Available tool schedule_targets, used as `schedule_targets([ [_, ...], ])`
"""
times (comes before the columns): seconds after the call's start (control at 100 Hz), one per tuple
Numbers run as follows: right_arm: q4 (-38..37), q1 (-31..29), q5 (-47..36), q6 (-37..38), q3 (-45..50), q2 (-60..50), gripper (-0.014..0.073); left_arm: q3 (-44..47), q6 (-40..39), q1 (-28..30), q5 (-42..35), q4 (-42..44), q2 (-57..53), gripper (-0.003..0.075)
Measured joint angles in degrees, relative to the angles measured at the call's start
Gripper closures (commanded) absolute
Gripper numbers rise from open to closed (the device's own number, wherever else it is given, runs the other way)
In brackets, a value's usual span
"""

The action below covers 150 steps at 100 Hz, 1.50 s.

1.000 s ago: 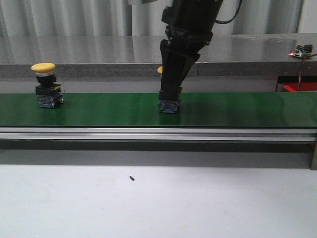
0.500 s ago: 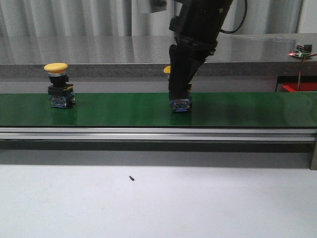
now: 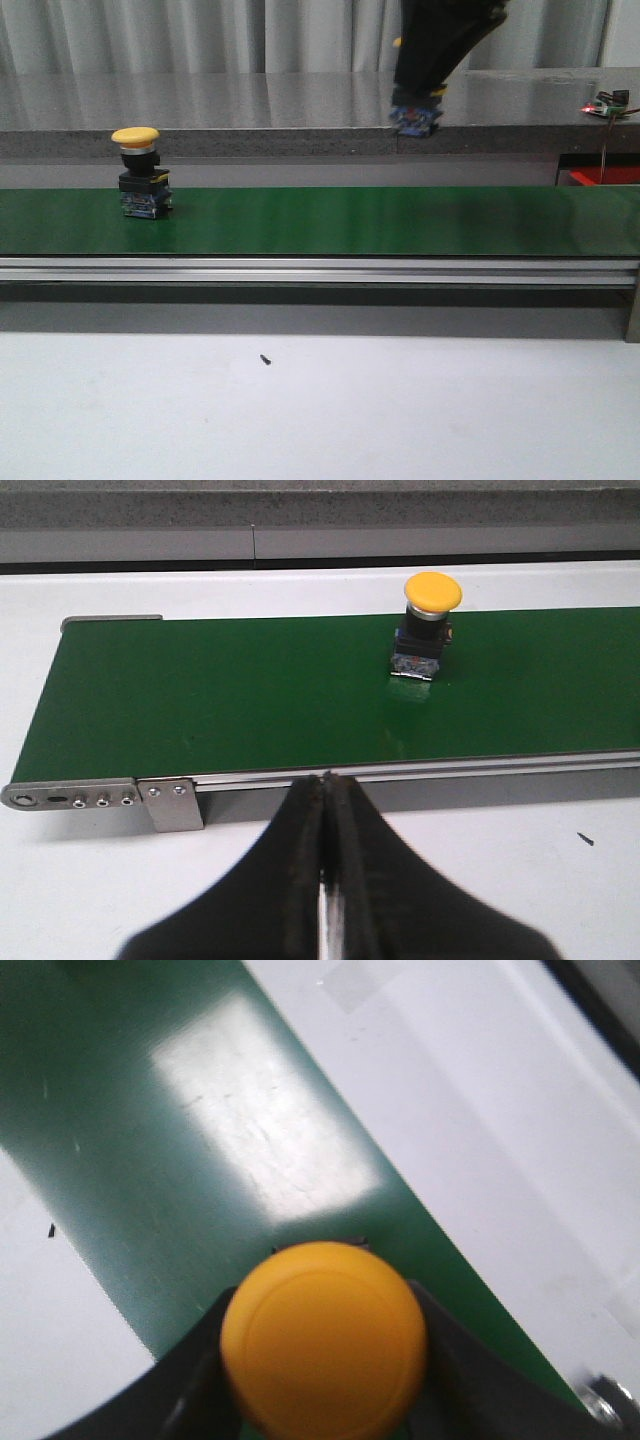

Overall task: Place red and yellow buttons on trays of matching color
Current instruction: 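Carry the yellow button into the yellow tray and release it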

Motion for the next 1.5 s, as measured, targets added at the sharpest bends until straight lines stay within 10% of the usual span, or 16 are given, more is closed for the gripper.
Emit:
schedule_targets([
  [0.97,-0.2,-42.9,-0.3,22.3,15.8,-15.3,0.0593,0.0,0.0,0.0,0.0,0.0,0.0,0.0740],
  [1.5,-0.3,-51.0,-10.1,26.8,23.1,-10.7,0.0593,0.0,0.0,0.0,0.0,0.0,0.0,0.0740],
])
